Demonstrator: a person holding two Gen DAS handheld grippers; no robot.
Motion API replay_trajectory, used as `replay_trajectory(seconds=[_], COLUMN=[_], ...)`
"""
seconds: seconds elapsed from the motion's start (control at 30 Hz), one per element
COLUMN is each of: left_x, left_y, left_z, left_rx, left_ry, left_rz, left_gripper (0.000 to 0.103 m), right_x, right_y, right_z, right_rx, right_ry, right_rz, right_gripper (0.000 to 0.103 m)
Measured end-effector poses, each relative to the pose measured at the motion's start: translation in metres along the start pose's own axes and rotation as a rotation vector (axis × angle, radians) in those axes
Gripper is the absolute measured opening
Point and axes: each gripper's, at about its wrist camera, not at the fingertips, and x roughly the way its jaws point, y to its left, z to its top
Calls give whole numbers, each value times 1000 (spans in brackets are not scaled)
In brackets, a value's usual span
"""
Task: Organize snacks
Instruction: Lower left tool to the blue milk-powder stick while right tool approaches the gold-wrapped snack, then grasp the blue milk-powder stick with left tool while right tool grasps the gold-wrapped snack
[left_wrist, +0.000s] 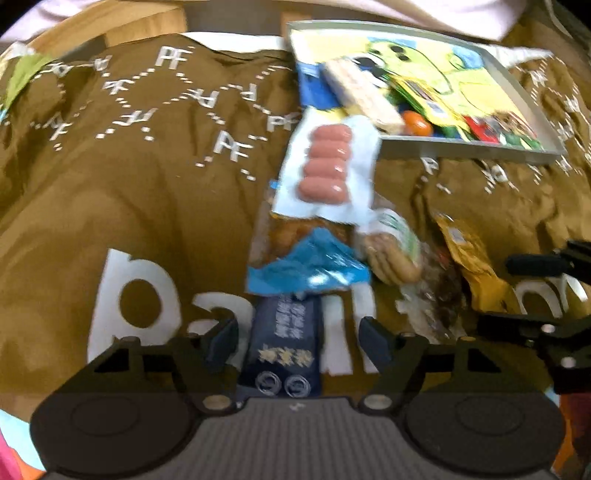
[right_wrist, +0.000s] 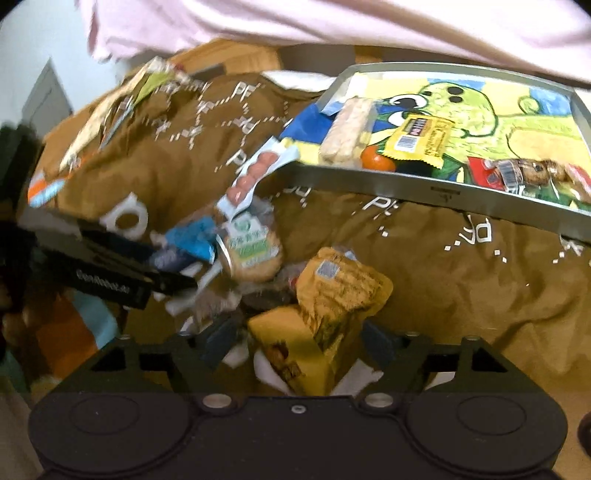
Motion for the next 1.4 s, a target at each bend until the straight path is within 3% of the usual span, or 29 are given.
replay_trajectory(seconds=[0.13,0.27,0.43,0.5,0.83,1.0,1.17,1.4], left_x=[3,5,2,0,-16,-29,-48,-88], left_y=[4,1,-4,-6,-5,0,-23,-53], left_z=[4,4,4,4,-7,-23,-44,-67], left_rx=[-31,-13,-2,-10,-177,-320,-341,-387], left_ry=[-14,-7,1,13,99,125,123,18], left_rz=[25,41,23,22,-54,-143,-170,-256], left_gripper=[77,73,47,41,36,35,34,33], right_x=[16,16,15,13,-11,-38,-72,-120], right_y=[-11,-5,2,6,28,35,41,52], right_z=[-1,-3,-2,-2,-14,-27,-39,-61], right_rx=[102,81,63,58,-16,-29,-28,-24], right_ry=[27,18,26,33,59,8,-91,-248], right_rz=[-5,-23,-34,-46,-115,-109,-90,-59], right_gripper=[79,72,66,64,61,60,60,60])
